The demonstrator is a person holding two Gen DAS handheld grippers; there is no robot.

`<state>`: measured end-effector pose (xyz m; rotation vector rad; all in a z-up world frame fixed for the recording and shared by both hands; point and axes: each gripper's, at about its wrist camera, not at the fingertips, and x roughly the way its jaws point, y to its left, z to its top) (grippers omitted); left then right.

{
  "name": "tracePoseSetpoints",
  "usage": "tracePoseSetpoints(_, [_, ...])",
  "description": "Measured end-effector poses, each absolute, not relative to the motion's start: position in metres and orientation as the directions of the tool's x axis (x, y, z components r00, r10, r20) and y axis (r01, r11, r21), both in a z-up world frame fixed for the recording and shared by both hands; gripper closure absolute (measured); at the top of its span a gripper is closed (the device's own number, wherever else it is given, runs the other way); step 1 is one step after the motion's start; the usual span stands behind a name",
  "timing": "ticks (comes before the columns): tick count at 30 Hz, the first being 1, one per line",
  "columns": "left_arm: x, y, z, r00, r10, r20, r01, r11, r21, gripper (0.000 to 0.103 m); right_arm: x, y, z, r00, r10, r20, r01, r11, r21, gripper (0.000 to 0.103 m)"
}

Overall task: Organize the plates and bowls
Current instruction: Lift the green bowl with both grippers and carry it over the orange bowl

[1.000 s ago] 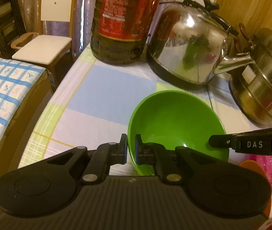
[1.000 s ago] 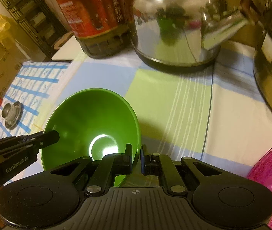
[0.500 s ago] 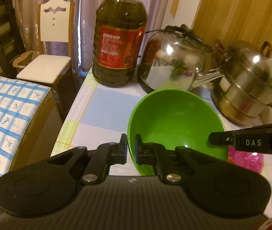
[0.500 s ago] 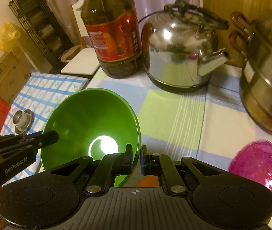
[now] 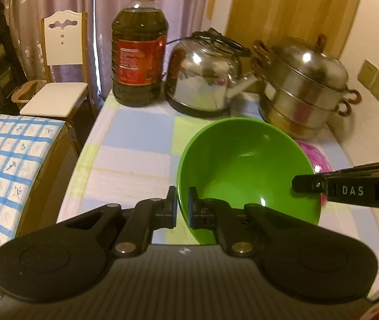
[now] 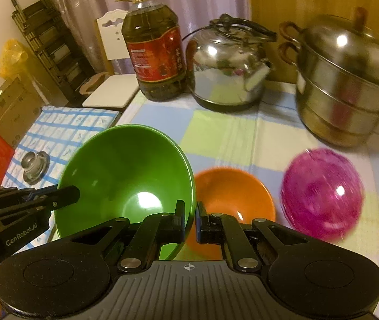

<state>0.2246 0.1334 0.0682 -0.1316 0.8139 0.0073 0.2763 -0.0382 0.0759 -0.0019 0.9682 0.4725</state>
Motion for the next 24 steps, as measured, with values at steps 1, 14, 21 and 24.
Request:
tracePoseSetpoints(1, [0.219, 0.128, 0.068, 0.686, -0.046, -0.726, -0.051, 0.992, -0.111, 0.097, 0.269, -0.043, 0.075, 0.479, 0.382, -0.791, -0.384, 0.901, 0.202, 0.096])
tracePoseSetpoints(14, [0.169, 0.066, 0.058, 0.672, -0.097, -0.734, 0.04, 0.995, -0.094, 0.097, 0.196, -0.108, 0.059, 0.519, 0.343, -0.783, -0.311, 0.929, 0.201, 0.096])
tracePoseSetpoints(21, [0.15, 0.041, 0.04, 0.648, -0.116, -0.753, 0.069, 0.993, -0.094, 0.097, 0.167, -0.132, 0.043, 0.527, 0.309, -0.792, -0.275, 0.943, 0.185, 0.096])
tracePoseSetpoints(24, [0.143, 0.033, 0.031, 0.631, -0.124, -0.766, 0.083, 0.992, -0.091, 0.097, 0.157, -0.141, 0.033, 0.516, 0.303, -0.801, -0.263, 0.946, 0.189, 0.096])
